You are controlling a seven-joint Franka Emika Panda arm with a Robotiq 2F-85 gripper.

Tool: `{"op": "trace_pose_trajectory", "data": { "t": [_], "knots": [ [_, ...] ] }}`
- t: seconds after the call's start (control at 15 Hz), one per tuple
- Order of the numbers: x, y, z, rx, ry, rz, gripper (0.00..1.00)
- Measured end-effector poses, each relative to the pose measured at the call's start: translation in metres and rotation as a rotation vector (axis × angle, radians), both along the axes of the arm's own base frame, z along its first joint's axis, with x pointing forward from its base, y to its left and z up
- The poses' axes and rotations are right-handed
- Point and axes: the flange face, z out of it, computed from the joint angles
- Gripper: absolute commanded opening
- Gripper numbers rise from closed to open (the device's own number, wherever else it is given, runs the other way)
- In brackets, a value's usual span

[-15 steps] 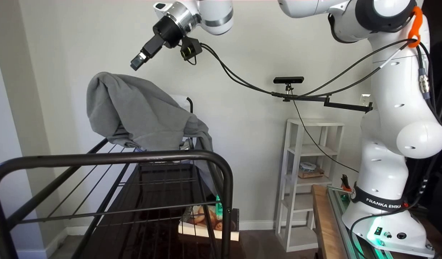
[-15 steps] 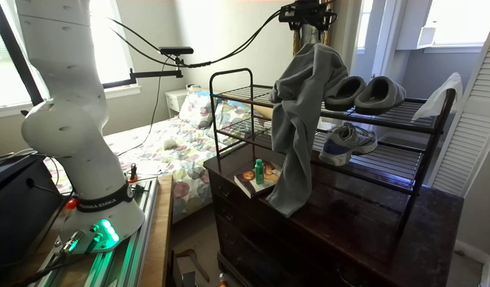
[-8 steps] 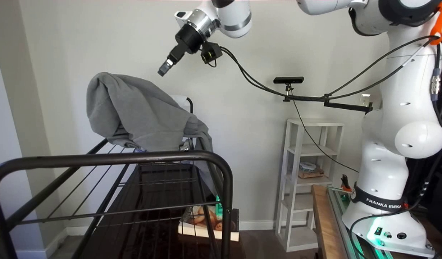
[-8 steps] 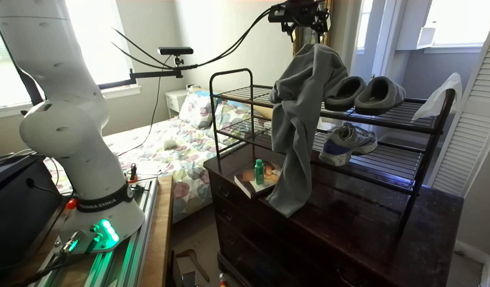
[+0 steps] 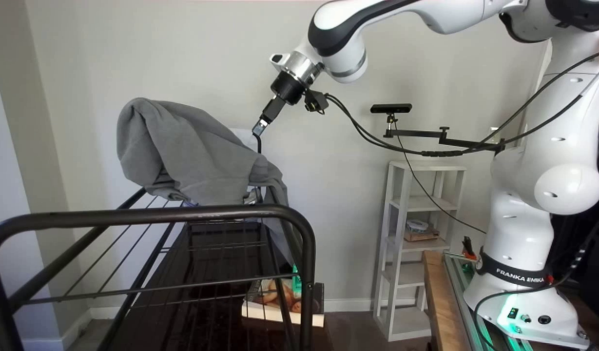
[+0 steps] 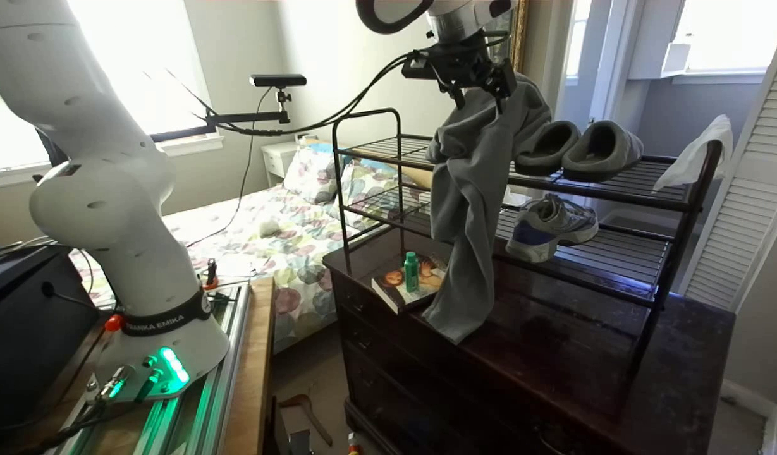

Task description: Put the blue bottle on the book and put the grey cloth on the top rack

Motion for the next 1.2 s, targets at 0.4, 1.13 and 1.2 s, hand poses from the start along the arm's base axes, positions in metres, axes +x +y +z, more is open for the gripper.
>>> {"op": "trace_pose_trajectory", "data": {
  "t": [0.4,1.13,1.2],
  "knots": [
    [-0.01,-0.002,-0.044,-0.025,-0.029,-0.078,1.0],
    [0.007,0.018,-0.095,-0.085,0.0,-0.078,0.59],
    [0.008,0.02,-0.097,-0.085,0.006,-0.074,0.5]
  ]
}}
